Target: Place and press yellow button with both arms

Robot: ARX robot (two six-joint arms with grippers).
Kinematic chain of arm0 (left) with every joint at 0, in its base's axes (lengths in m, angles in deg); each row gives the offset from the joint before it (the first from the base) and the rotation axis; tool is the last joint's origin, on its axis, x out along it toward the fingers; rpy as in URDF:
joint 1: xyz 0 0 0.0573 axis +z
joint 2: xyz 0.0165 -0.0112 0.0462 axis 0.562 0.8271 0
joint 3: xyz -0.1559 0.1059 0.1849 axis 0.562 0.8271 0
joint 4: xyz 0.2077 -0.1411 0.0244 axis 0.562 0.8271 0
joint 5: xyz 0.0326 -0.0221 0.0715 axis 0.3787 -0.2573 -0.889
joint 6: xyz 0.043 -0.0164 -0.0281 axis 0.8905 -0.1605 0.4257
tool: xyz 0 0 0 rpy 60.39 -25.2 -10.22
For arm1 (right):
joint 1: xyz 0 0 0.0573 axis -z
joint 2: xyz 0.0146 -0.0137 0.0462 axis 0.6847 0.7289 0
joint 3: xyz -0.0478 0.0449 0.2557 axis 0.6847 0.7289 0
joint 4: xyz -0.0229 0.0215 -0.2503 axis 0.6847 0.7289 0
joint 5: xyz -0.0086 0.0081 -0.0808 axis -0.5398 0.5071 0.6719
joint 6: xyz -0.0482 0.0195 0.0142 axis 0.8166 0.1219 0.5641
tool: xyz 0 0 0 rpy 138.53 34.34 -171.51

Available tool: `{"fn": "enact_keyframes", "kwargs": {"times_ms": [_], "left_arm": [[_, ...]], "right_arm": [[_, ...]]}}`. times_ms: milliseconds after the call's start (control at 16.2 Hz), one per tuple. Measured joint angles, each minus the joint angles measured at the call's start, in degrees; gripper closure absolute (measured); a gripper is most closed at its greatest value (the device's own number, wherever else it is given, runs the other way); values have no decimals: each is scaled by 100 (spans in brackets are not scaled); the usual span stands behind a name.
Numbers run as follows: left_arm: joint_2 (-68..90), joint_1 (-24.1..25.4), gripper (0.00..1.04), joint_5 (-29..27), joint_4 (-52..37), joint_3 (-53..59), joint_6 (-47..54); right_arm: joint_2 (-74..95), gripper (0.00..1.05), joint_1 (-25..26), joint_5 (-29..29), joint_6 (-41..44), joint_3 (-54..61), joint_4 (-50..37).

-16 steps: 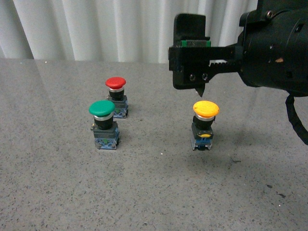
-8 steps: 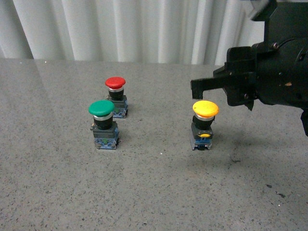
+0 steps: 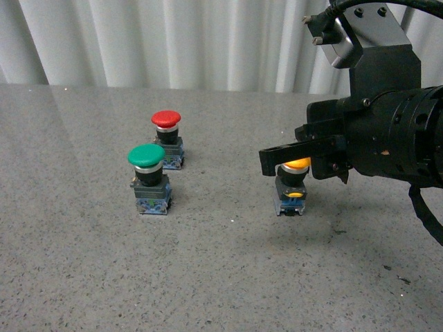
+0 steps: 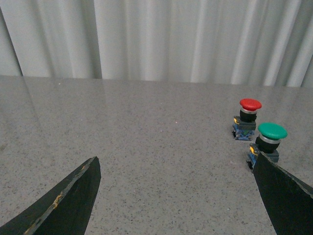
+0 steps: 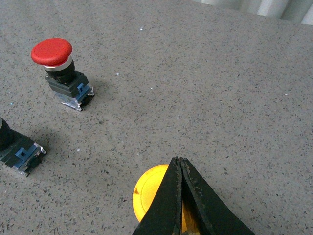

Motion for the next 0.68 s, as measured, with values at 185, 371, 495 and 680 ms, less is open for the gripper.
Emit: {"fn": "enact_keyframes", "kwargs": {"times_ms": [185, 371, 495, 680], "left_arm": [[0, 0, 7, 2, 0, 0, 0], [0, 0, 7, 2, 2, 0, 0], [0, 0, 7, 2, 0, 0, 0], [0, 0, 7, 0, 0, 0, 0]], "right_arm": [[164, 103, 2, 2, 22, -15, -31], [223, 103, 17, 46, 46, -76, 37], [225, 103, 48, 46, 61, -83, 63], [227, 103, 50, 37, 66, -83, 63]]}}
